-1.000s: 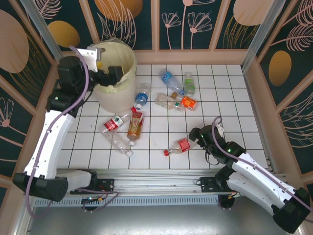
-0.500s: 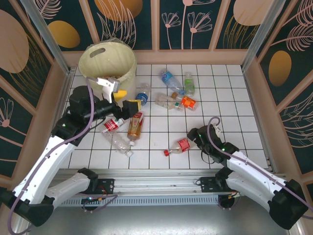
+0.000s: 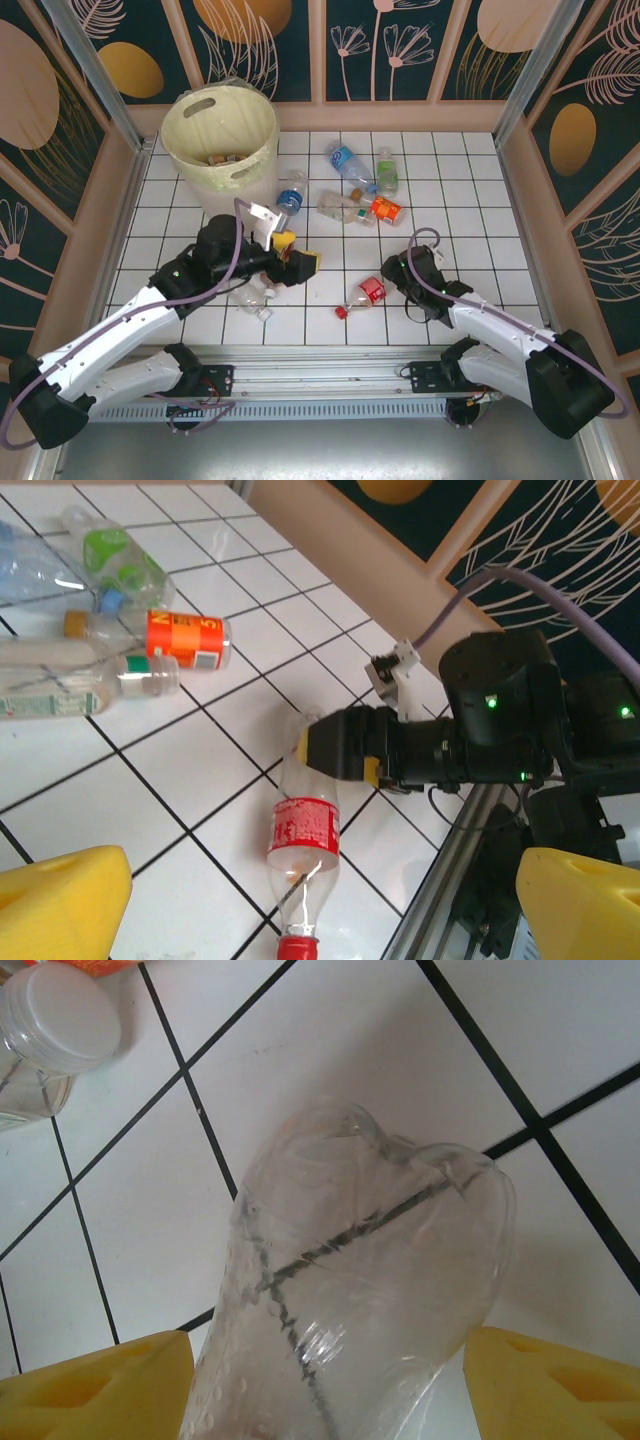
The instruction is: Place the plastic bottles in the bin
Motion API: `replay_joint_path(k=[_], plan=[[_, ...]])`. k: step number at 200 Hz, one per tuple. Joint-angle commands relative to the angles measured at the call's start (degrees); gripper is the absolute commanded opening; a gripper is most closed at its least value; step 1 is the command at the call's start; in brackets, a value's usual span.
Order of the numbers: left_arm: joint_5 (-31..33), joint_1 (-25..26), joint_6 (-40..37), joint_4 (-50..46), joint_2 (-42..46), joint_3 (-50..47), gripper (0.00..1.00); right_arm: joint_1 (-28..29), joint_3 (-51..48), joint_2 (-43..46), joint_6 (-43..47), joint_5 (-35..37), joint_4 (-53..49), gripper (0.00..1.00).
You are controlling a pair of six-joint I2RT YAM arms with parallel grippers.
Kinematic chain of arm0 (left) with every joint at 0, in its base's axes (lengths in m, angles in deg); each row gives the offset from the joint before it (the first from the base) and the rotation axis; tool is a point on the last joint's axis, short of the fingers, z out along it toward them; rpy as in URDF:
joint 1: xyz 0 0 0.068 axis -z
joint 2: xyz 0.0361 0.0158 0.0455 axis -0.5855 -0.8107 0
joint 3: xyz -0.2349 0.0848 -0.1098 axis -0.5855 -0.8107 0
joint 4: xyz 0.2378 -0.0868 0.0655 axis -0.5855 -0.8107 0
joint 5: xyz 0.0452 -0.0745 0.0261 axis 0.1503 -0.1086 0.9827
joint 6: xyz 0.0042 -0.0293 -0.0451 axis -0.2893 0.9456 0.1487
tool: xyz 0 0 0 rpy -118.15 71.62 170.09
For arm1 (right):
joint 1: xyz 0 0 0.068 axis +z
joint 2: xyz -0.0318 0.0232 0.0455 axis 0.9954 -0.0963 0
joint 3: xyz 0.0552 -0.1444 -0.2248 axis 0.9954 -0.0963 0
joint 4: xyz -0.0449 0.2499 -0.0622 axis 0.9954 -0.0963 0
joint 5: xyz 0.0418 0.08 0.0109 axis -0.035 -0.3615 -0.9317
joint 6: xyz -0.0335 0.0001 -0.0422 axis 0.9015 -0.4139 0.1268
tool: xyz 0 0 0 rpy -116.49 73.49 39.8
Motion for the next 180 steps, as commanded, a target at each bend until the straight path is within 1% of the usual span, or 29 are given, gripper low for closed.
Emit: replay_joint_path(k=[1,29,39,41,44,63,99,112,147,180], plan=[[2.8,2.5,3.4,5.9,-0.8,-3.1,0.99,-0.6,0.6,-2.3,3.7,-1.6,4.2,0.72],[5.1,5.6,4.4,8.2,-3.1,-4.6,0.99,-0.6,0.9,-5.4,6.0,-2.2,7.3,0.70],[5.1,6.3,4.6,8.7,-4.2,-4.8,0.99,-0.6,1.3,-6.7,7.1,-2.6,8.4,0.69],[5.1,6.4,4.6,8.8,-4.5,-4.8,0.99,-1.8,1.3,-6.9,7.3,-2.6,8.6,0.69],[5.2,6.6,4.7,8.9,-4.9,-4.8,0.99,-2.1,1.5,-7.3,7.6,-2.7,8.9,0.68],[5.0,7.5,5.1,9.7,-6.8,-5.3,0.99,-2.2,2.3,-9.4,10.1,-2.8,10.7,0.66],[3.4,7.6,8.2,14.2,-8.0,-8.2,0.99,-2.4,3.1,-11.2,14.6,-3.7,13.7,0.55],[1.6,7.6,10.8,17.1,-8.5,-9.7,0.99,-2.4,3.3,-10.3,16.4,-4.3,14.7,0.52],[-3.1,7.8,19.4,28.3,-11.0,-14.1,0.99,-2.2,3.8,-4.2,21.8,-5.4,15.9,0.50],[-4.0,7.8,22.0,34.0,-13.2,-15.0,0.99,-2.0,5.8,2.6,23.4,-7.8,14.7,0.50]])
